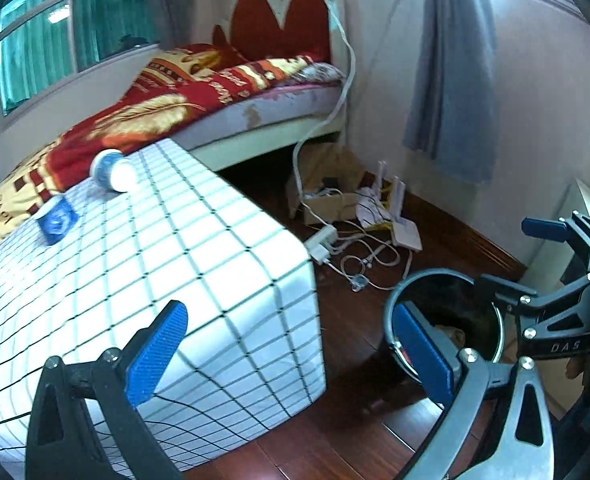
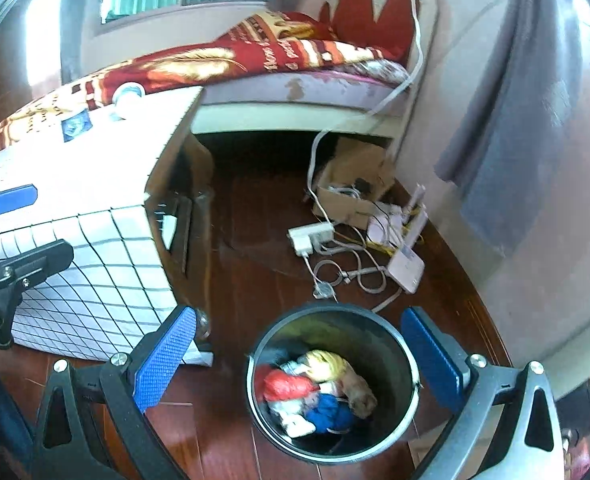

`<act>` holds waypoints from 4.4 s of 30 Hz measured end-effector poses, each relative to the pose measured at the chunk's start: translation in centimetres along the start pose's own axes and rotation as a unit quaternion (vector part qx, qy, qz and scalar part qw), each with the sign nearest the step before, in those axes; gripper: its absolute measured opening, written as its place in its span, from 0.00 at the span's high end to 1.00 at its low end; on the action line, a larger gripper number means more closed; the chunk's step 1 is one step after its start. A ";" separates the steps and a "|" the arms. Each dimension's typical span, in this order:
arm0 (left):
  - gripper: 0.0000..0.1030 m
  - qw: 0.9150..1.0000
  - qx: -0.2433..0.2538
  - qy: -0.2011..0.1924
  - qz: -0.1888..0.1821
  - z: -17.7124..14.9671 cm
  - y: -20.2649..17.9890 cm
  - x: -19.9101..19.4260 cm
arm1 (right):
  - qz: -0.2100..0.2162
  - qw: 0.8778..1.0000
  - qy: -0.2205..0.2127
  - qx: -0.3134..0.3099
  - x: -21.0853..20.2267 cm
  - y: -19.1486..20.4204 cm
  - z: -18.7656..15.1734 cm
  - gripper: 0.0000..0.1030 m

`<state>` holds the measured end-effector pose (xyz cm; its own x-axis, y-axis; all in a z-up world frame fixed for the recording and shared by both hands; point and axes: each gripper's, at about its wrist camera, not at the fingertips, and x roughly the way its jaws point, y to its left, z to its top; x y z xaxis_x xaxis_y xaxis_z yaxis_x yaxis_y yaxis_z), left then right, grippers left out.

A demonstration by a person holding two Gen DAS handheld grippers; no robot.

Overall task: Collect trash
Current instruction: 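Move both tools back from the bucket to the grid-covered box, then grasp the blue-patterned paper cup with the right tool while the left tool grasps the blue tin cup, then carry the blue tin cup and paper cup over the black bucket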

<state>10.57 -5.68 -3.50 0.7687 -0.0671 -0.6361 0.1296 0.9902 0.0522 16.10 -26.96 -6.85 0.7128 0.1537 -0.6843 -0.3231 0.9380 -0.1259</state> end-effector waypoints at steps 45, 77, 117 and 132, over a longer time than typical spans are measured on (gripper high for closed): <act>0.10 0.973 -0.163 0.031 0.159 4.9 31.5 9.8 | 0.180 0.970 -0.022 -0.163 18.1 24.8 26.4 0.03; 0.27 0.982 -0.140 0.037 0.122 6.6 32.5 12.1 | 0.213 0.967 0.019 -0.135 23.5 26.9 28.9 0.42; 0.27 0.999 -0.031 -0.041 0.020 4.0 11.1 -0.6 | 0.119 0.990 -0.078 0.020 -0.4 6.1 9.3 0.42; 0.27 0.999 0.013 -0.033 -0.037 4.1 3.0 0.8 | 0.071 0.993 -0.069 0.061 -1.6 -0.2 5.7 0.41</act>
<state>14.12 -3.25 -0.69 0.7957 -0.1491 -0.5870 0.2032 0.9788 0.0268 18.55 -25.59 -1.61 0.7472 0.3198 -0.5826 -0.3545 0.9333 0.0577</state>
